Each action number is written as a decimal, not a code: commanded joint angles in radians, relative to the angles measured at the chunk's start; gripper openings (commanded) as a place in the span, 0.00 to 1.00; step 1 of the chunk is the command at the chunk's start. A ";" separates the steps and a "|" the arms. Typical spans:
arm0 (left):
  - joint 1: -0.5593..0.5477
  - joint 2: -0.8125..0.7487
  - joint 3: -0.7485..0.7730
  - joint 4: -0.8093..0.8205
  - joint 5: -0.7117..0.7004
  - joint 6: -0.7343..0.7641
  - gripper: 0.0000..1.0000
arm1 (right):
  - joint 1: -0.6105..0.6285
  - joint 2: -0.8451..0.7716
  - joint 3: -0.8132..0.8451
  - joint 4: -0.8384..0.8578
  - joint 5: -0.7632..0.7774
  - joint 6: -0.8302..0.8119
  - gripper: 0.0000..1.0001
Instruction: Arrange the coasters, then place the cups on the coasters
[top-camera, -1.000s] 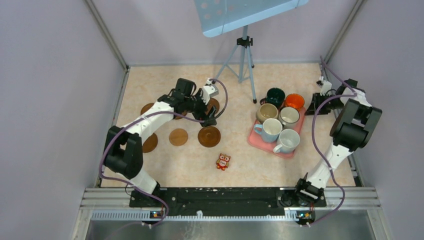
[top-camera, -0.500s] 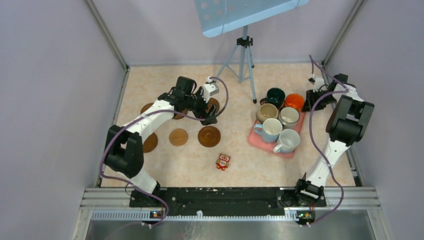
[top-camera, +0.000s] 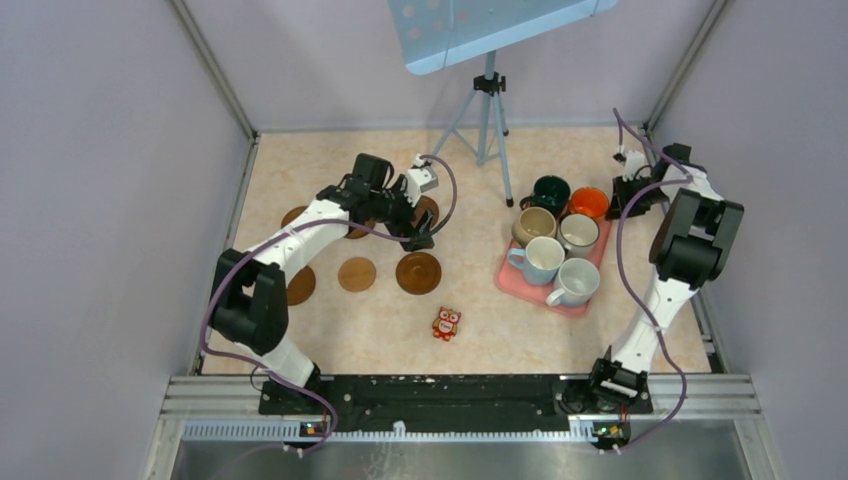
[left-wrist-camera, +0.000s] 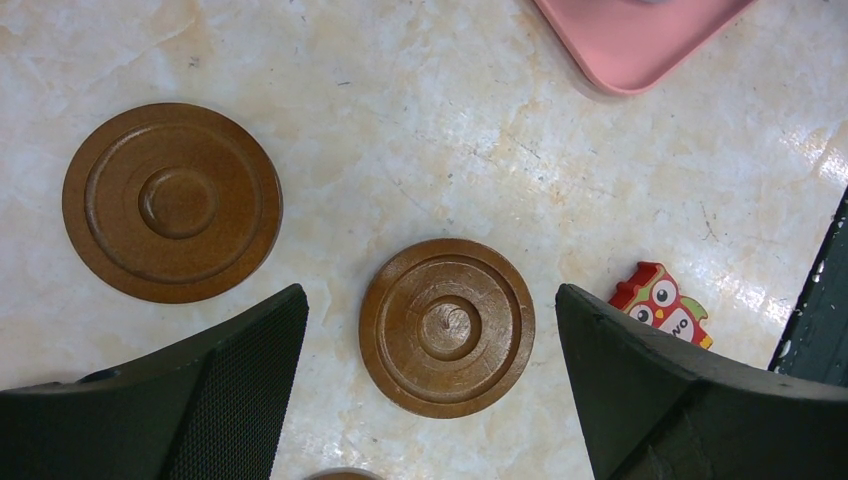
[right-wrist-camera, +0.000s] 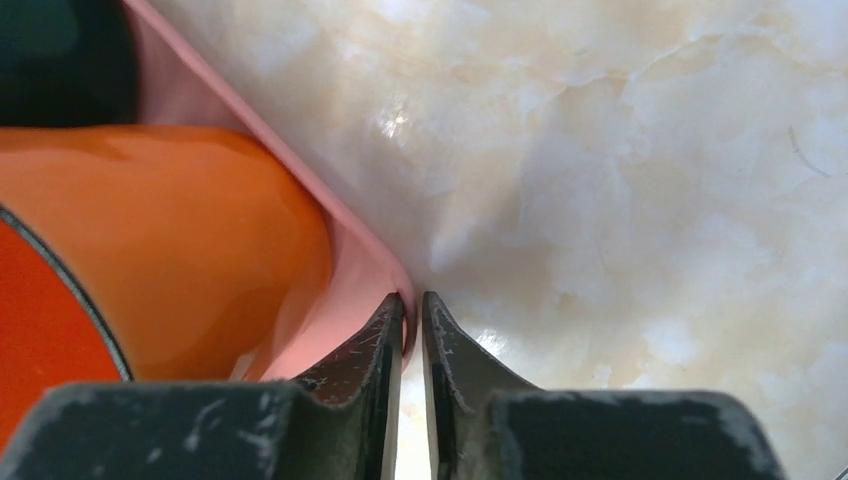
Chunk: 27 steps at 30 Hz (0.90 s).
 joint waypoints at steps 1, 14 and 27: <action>0.000 -0.003 0.033 0.002 0.001 0.014 0.99 | 0.005 -0.032 -0.091 0.000 0.040 -0.019 0.09; 0.000 -0.014 0.024 -0.006 0.003 0.019 0.99 | 0.006 -0.224 -0.359 0.012 -0.025 0.011 0.00; -0.002 0.012 0.070 -0.089 0.141 0.088 0.99 | 0.006 -0.321 -0.540 -0.017 -0.101 0.020 0.00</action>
